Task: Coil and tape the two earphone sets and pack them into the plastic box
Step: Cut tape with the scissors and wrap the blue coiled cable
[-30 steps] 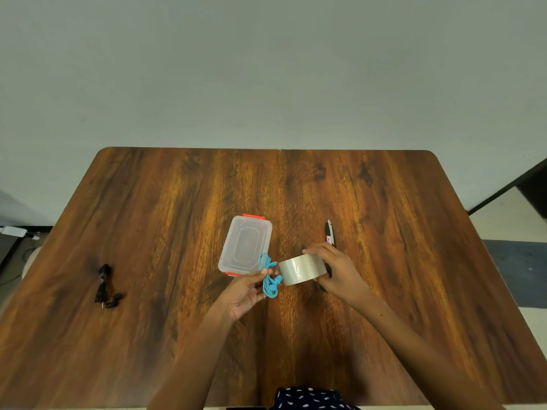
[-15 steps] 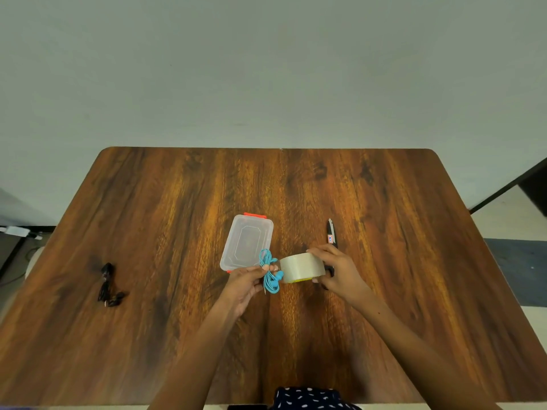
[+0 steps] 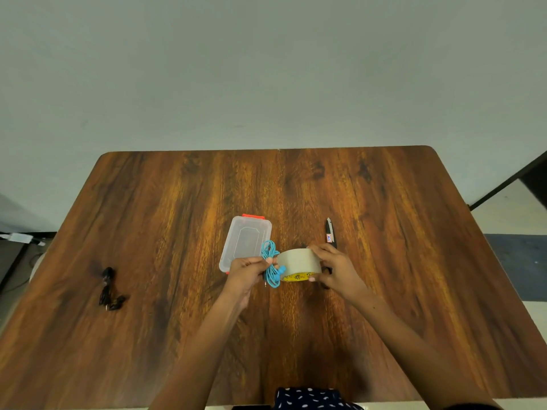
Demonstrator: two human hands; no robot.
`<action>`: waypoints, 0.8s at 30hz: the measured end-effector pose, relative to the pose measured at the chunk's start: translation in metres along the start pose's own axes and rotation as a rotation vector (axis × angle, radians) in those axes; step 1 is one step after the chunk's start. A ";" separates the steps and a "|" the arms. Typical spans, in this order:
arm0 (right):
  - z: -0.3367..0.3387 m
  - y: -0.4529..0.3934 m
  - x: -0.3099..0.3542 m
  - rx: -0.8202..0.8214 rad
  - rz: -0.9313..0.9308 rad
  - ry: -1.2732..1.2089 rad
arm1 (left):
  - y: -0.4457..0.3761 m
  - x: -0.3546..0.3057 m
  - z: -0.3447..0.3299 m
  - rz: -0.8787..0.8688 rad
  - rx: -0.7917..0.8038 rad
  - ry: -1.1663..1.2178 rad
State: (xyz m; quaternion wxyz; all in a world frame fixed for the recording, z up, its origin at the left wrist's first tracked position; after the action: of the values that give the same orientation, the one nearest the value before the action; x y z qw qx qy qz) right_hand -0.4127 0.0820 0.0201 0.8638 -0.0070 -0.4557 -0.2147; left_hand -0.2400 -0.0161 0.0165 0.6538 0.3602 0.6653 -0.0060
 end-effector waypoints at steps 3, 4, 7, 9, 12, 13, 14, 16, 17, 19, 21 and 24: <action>0.000 -0.002 -0.005 -0.002 -0.012 0.013 | 0.000 -0.009 -0.006 -0.028 -0.010 -0.051; 0.001 -0.002 -0.005 -0.006 -0.008 0.019 | 0.001 -0.012 -0.009 -0.039 -0.009 -0.074; 0.002 -0.006 -0.007 -0.018 -0.011 0.011 | 0.001 -0.018 -0.014 -0.057 -0.019 -0.102; 0.002 -0.009 -0.011 -0.012 -0.029 0.007 | 0.001 -0.022 -0.016 -0.056 -0.029 -0.107; -0.005 -0.010 -0.017 0.031 -0.030 0.128 | 0.003 -0.027 -0.030 -0.061 0.016 -0.127; -0.007 -0.010 -0.019 0.039 -0.039 0.137 | 0.003 -0.027 -0.037 -0.057 0.039 -0.128; -0.009 -0.010 -0.022 0.037 -0.054 0.119 | 0.003 -0.027 -0.042 -0.050 0.053 -0.117; -0.008 -0.010 -0.027 0.015 -0.096 0.062 | 0.001 -0.026 -0.045 -0.024 0.045 -0.095; -0.006 -0.009 -0.029 0.001 -0.113 0.050 | -0.001 -0.025 -0.043 -0.002 0.029 -0.087; -0.001 -0.008 -0.033 -0.041 -0.128 0.063 | -0.004 -0.021 -0.037 0.037 0.002 -0.063; 0.003 -0.006 -0.039 -0.093 -0.162 0.099 | -0.006 -0.017 -0.034 0.060 -0.011 -0.043; 0.006 0.000 -0.054 -0.220 -0.350 0.155 | -0.005 -0.010 -0.037 0.078 0.002 -0.027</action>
State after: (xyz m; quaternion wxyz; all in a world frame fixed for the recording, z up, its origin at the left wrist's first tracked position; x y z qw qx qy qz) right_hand -0.4441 0.1035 -0.0189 0.8400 -0.0056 -0.3558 -0.4097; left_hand -0.2758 -0.0067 0.0278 0.6620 0.3865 0.6420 0.0139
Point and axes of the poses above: each hand's wrist, its own y-axis away from the middle knuckle, its own z-axis out of the back of the hand, x = y × z, the point moved 9 cm from there along -y, towards the middle knuckle, and after that the axes turned 7 degrees about -z, right-handed, at the moved point
